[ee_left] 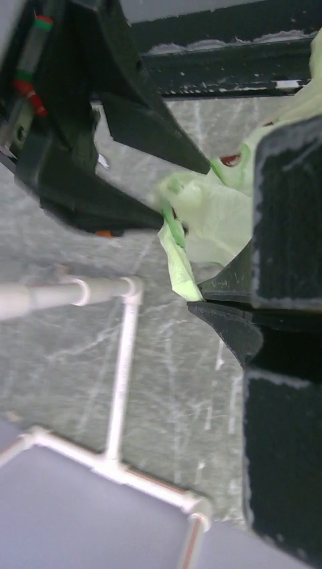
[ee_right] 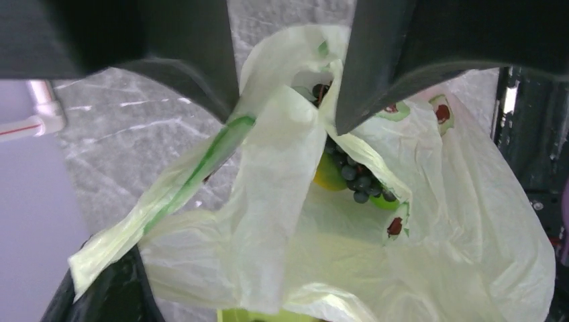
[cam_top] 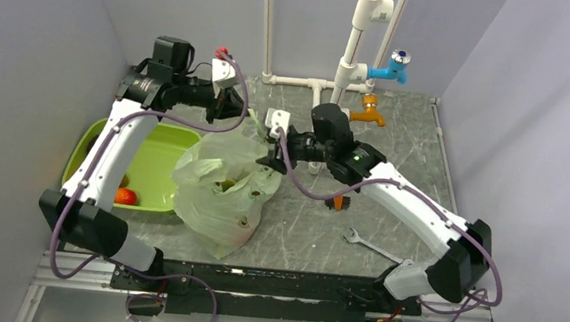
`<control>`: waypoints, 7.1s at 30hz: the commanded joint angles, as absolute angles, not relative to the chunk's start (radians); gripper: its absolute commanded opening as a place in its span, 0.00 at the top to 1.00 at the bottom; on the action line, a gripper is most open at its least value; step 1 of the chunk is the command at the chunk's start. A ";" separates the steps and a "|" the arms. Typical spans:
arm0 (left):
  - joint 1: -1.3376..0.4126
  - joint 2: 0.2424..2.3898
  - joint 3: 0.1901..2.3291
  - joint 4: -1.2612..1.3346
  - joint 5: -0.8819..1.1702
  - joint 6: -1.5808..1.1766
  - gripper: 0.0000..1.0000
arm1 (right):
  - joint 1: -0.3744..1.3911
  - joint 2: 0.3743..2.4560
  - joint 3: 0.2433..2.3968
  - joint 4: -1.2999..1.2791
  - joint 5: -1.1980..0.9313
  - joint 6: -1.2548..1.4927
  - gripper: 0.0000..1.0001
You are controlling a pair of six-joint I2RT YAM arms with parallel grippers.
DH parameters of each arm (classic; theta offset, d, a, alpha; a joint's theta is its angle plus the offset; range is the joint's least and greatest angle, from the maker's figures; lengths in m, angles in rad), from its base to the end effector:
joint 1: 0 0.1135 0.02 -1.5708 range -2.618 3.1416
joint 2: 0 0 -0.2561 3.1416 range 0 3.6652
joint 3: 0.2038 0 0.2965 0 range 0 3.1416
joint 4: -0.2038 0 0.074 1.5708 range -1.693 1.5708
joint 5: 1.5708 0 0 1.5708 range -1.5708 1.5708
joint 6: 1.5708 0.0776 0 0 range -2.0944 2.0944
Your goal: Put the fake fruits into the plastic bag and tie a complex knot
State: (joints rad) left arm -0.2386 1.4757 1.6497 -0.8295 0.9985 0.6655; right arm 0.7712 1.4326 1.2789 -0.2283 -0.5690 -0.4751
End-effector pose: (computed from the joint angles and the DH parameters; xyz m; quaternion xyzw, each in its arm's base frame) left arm 0.3375 -0.1492 0.4071 0.5343 0.6161 -0.3376 0.4701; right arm 0.2650 0.3159 0.3301 -0.5917 0.5540 0.3093 0.4973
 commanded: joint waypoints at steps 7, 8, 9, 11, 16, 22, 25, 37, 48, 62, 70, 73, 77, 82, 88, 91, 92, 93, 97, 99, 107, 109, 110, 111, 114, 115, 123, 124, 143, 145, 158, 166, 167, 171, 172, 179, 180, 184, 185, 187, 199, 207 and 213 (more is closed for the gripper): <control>-0.247 1.298 1.579 -0.706 1.369 0.554 1.00 | 0.698 1.302 1.373 -0.211 -0.693 -0.390 0.00; -0.253 1.301 1.586 -0.730 1.381 0.561 1.00 | 0.696 1.310 1.386 -0.200 -0.715 -0.385 0.00; -0.262 1.303 1.591 -0.736 1.393 0.557 1.00 | 0.696 1.321 1.395 -0.183 -0.744 -0.379 0.00; -0.285 1.307 1.594 -0.712 1.409 0.520 0.98 | 0.696 1.346 1.399 -0.125 -0.805 -0.356 0.00; -0.341 1.314 1.563 -0.517 1.366 0.318 0.97 | 0.716 1.421 1.435 -0.016 -0.961 -0.297 0.01; -0.357 1.383 1.630 -0.480 1.363 0.257 0.96 | 0.753 1.464 1.421 0.038 -1.010 -0.288 0.18; -0.363 1.381 1.641 -0.480 1.357 0.265 0.96 | 0.759 1.492 1.417 0.047 -0.992 -0.274 0.46; 0.085 1.229 1.701 -0.716 1.216 0.205 0.01 | 0.711 1.430 1.342 -0.056 -0.802 -0.230 1.00; 0.119 0.999 1.554 -1.437 1.105 0.960 0.00 | 0.663 1.344 1.314 -0.237 -0.501 -0.144 1.00; 0.072 0.699 1.325 -1.288 1.223 0.975 0.01 | 0.661 1.295 1.261 -0.355 -0.218 -0.057 1.00; 0.019 0.523 1.107 -1.009 1.227 1.007 0.01 | 0.662 1.336 1.250 -0.362 -0.209 -0.026 1.00; -0.007 0.560 1.114 -0.998 1.235 1.033 0.01 | 0.666 1.351 1.255 -0.354 -0.211 -0.018 1.00; -0.146 0.591 1.107 -1.012 1.198 1.059 0.01 | 0.671 1.387 1.266 -0.342 -0.213 -0.017 1.00; -0.380 0.601 1.054 -0.827 1.060 0.934 0.01 | 0.670 1.415 1.276 -0.330 -0.209 -0.028 1.00; -0.557 0.633 0.988 -0.587 0.874 0.774 0.00 | 0.675 1.430 1.290 -0.320 -0.211 -0.028 1.00; -0.666 0.623 0.930 -0.545 0.775 0.789 0.01 | 0.674 1.427 1.289 -0.318 -0.207 -0.033 1.00; -0.696 0.621 0.914 -0.541 0.757 0.809 0.01 | 0.675 1.426 1.286 -0.315 -0.206 -0.035 1.00; -0.721 0.621 0.902 -0.537 0.740 0.826 0.01 | 0.674 1.423 1.283 -0.315 -0.208 -0.039 1.00; -0.759 0.657 0.882 -0.526 0.639 0.832 0.20 | 0.674 1.401 1.268 -0.305 -0.229 -0.054 1.00; -0.759 0.669 0.906 -0.509 0.545 0.762 0.44 | 0.673 1.371 1.251 -0.300 -0.245 -0.067 1.00; -0.498 0.726 1.144 -0.427 0.570 0.409 1.00 | 0.667 1.155 1.211 -0.336 -0.314 -0.104 1.00; -0.386 0.766 1.212 -0.402 0.676 0.312 1.00 | 0.667 1.120 1.219 -0.362 -0.333 -0.117 1.00; -0.338 0.782 1.241 -0.373 0.709 0.241 1.00 | 0.668 1.106 1.222 -0.383 -0.351 -0.126 1.00; -0.300 0.800 1.262 -0.342 0.731 0.165 1.00 | 0.670 1.095 1.227 -0.404 -0.361 -0.134 1.00; -0.199 0.837 1.331 -0.293 0.824 0.017 1.00 | 0.671 1.063 1.227 -0.477 -0.375 -0.167 1.00; -0.171 0.844 1.342 -0.291 0.853 -0.048 1.00 | 0.671 1.056 1.222 -0.504 -0.364 -0.178 1.00; 0.193 0.770 1.062 -0.421 0.909 -0.168 1.00 | 0.670 1.006 1.035 -0.563 -0.233 -0.311 1.00; 0.254 0.783 1.046 -0.461 0.909 -0.149 1.00 | 0.670 1.002 1.018 -0.563 -0.223 -0.330 1.00; 0.488 1.126 1.124 -0.668 0.947 0.264 0.95 | 0.707 1.108 0.972 -0.439 -0.264 -0.491 1.00; 0.485 1.162 1.264 -0.828 1.076 0.426 0.75 | 0.704 1.099 1.013 -0.454 -0.278 -0.478 1.00; 0.466 0.864 1.204 -0.663 1.104 0.139 0.17 | 0.704 1.139 1.114 -0.455 -0.295 -0.404 1.00; 0.397 0.836 1.069 -0.577 0.965 -0.183 0.21 | 0.704 1.141 1.109 -0.443 -0.312 -0.406 1.00; 0.388 0.844 1.059 -0.559 0.938 -0.200 0.21 | 0.704 1.140 1.107 -0.442 -0.313 -0.410 1.00; 0.364 0.897 1.054 -0.532 0.838 -0.271 0.20 | 0.704 1.134 1.101 -0.442 -0.306 -0.416 1.00; 0.360 0.910 1.048 -0.494 0.864 -0.310 0.21 | 0.704 1.133 1.101 -0.443 -0.311 -0.415 1.00; 0.291 0.914 1.020 -0.294 0.965 -0.477 0.37 | 0.705 1.144 1.109 -0.438 -0.305 -0.407 1.00; 0.286 0.910 1.022 -0.303 0.966 -0.483 0.40 | 0.704 1.144 1.109 -0.436 -0.304 -0.407 1.00; 0.276 0.893 1.027 -0.351 0.953 -0.486 0.41 | 0.704 1.145 1.114 -0.436 -0.302 -0.403 1.00; 0.270 0.889 1.030 -0.369 0.930 -0.482 0.38 | 0.704 1.144 1.112 -0.434 -0.300 -0.403 1.00; 0.253 0.887 1.029 -0.384 0.873 -0.483 0.26 | 0.705 1.143 1.108 -0.427 -0.302 -0.399 1.00; 0.288 0.962 1.139 -0.202 0.848 -0.495 0.83 | 0.694 1.144 1.080 -0.492 -0.279 -0.476 1.00; 0.469 0.979 1.111 -0.359 1.050 -0.223 1.00 | 0.663 1.173 1.032 -0.518 -0.227 -0.501 1.00; 0.495 0.980 0.988 -0.416 1.045 -0.062 1.00 | 0.660 1.177 1.030 -0.516 -0.251 -0.512 1.00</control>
